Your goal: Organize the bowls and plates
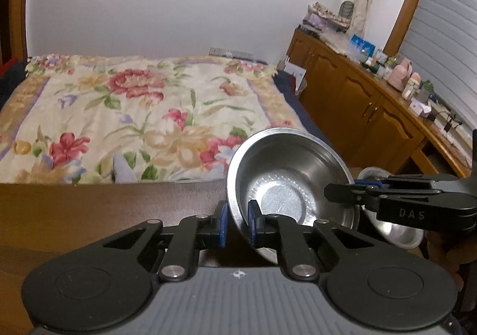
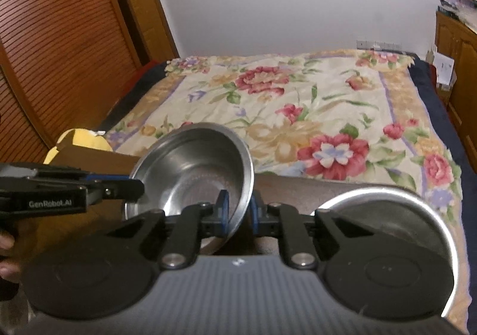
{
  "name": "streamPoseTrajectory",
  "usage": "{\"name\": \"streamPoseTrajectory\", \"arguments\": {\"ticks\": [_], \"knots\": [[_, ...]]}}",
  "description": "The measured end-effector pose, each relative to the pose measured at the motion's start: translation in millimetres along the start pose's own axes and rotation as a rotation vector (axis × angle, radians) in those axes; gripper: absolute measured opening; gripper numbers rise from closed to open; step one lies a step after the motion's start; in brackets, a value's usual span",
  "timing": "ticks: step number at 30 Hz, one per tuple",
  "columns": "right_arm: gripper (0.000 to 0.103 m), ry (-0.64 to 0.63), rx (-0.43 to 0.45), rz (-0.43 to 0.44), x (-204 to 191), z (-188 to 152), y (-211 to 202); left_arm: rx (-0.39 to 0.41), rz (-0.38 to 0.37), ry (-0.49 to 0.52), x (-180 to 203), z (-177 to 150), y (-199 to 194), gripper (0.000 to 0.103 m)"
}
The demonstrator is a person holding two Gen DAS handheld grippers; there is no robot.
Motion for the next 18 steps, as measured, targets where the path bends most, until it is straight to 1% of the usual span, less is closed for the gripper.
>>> {"name": "streamPoseTrajectory", "arguments": {"ticks": [7, 18], "knots": [[0.016, 0.012, 0.024, -0.002, -6, 2, -16, 0.065, -0.020, 0.016, 8, 5, -30, 0.015], [0.016, 0.008, 0.087, -0.015, -26, 0, -58, 0.152, -0.048, 0.046, 21, -1, -84, 0.014]]}}
Point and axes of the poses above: each gripper's, at about its wrist camera, not at the fingertips, and y roughly the way its jaws point, x to its right, z to its top, the point moved 3 cm from there along y, roughly the way its jaws point, and after that the axes turned 11 degrees about z, right-handed, at the moved point
